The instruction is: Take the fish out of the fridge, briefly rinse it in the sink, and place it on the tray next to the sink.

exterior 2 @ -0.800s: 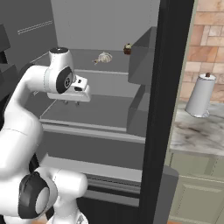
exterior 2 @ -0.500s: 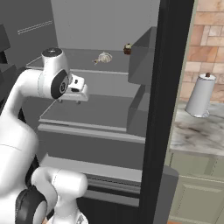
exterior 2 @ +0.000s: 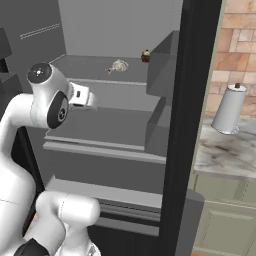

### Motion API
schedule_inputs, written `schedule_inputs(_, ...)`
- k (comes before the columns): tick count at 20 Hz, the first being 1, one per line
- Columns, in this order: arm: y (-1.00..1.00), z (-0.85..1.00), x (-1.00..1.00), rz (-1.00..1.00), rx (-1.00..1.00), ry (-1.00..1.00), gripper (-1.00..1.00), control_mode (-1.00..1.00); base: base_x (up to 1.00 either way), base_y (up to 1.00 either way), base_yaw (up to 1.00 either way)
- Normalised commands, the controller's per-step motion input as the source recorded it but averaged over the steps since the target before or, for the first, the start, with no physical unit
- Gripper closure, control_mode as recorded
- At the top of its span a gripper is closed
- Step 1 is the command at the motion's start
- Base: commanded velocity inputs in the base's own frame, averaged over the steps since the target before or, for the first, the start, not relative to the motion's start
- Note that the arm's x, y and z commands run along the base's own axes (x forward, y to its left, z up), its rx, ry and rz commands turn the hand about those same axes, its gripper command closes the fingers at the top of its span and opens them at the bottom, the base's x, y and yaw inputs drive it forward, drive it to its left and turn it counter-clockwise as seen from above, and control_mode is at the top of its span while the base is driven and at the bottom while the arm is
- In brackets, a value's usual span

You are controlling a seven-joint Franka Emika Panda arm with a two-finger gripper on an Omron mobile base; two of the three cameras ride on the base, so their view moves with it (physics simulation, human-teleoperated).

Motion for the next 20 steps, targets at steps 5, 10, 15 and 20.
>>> schedule_inputs(5, -0.04, 1.0, 0.23, -0.04, 0.09, -0.04, -1.0, -1.0, 0.0, 0.0, 0.0)
schedule_inputs(10, -0.31, 0.89, 0.33, 0.0, 0.17, 0.0, -1.0, -1.0, 0.0, 0.0, 0.0)
schedule_inputs(15, -0.37, 0.27, 0.36, 0.0, 0.06, 0.0, -1.0, -1.0, 0.0, 0.0, 0.0)
schedule_inputs(20, -0.08, 0.0, 0.13, 0.0, 0.0, 0.02, -1.0, -1.0, 0.0, 0.0, 0.0)
